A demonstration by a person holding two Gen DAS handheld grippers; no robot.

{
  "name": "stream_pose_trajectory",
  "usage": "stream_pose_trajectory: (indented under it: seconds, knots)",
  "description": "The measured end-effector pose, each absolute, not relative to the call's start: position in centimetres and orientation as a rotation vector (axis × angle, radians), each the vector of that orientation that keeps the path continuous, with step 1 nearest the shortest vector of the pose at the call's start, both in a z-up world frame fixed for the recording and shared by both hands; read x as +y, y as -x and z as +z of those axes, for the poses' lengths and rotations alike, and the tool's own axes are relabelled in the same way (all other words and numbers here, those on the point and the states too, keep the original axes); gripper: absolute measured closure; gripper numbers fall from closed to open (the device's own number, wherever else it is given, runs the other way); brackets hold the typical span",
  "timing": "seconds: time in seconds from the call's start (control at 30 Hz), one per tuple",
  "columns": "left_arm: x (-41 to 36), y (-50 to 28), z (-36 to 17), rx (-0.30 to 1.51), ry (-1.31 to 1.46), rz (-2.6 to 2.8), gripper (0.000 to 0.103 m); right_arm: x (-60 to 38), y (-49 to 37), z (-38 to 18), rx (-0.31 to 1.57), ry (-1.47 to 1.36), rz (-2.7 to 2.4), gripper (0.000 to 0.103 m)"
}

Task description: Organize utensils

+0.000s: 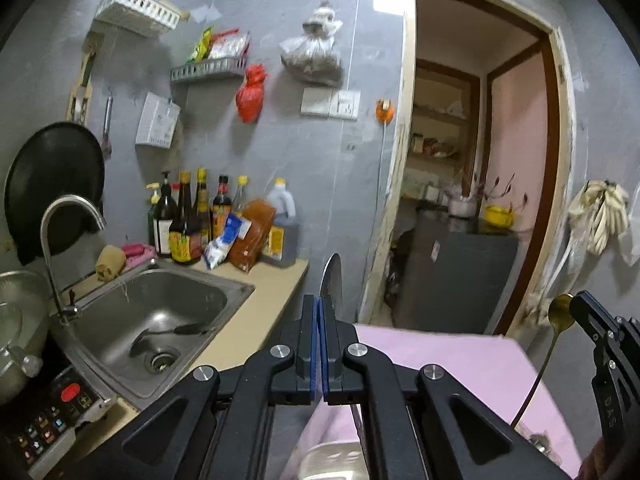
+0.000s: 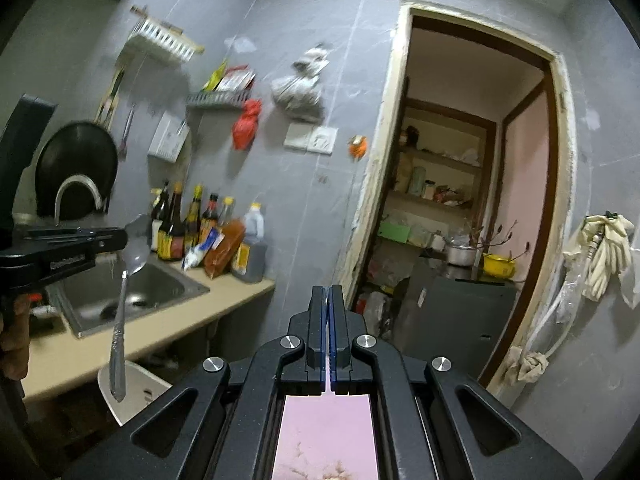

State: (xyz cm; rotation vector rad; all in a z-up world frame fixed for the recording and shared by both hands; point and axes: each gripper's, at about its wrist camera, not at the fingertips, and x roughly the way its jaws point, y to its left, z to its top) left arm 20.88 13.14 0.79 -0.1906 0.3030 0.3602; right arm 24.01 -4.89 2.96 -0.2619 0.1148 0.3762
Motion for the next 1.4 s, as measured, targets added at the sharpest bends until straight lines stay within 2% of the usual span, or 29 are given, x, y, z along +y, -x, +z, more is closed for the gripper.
stream_pose_trajectory:
  seconds: [0.27,0.6,1.0,1.23,1.27,1.3,1.33,1.4]
  knots:
    - [12.9,-21.6,-3.0,0.329,0.154,0.377,0.101,-3.4,-24.2,-1.5,0.160,0.317,0.388,0.102]
    - [11.7,-20.5,-4.7,0.374,0.129,0.328,0.100,-3.6,-24.4,-3.0,0.220,0.311,0.417,0.102]
    - [11.7,-19.4,-4.7,0.515,0.231,0.234,0.097,-7.1,-23.7,-1.7,0.273,0.229,0.426,0.101]
    - [9.5,-18.8,-3.3,0.504,0.208,0.212,0.096,-11.0,-23.4,0.0,0.301,0.157,0.402,0.099]
    - [9.0,-18.8,-3.1,0.504,0.206,0.204,0.096,-11.5,-23.4,0.2,0.304,0.149,0.398,0.098]
    - [8.7,-18.8,-3.0,0.503,0.204,0.199,0.096,-12.3,-23.3,0.3,0.305,0.137,0.391,0.090]
    - [8.3,-18.8,-2.8,0.500,0.201,0.195,0.096,-13.0,-23.2,0.4,0.305,0.121,0.386,0.075]
    - [7.3,-18.8,-2.6,0.498,0.197,0.182,0.095,-14.8,-23.1,0.5,0.299,0.076,0.378,0.056]
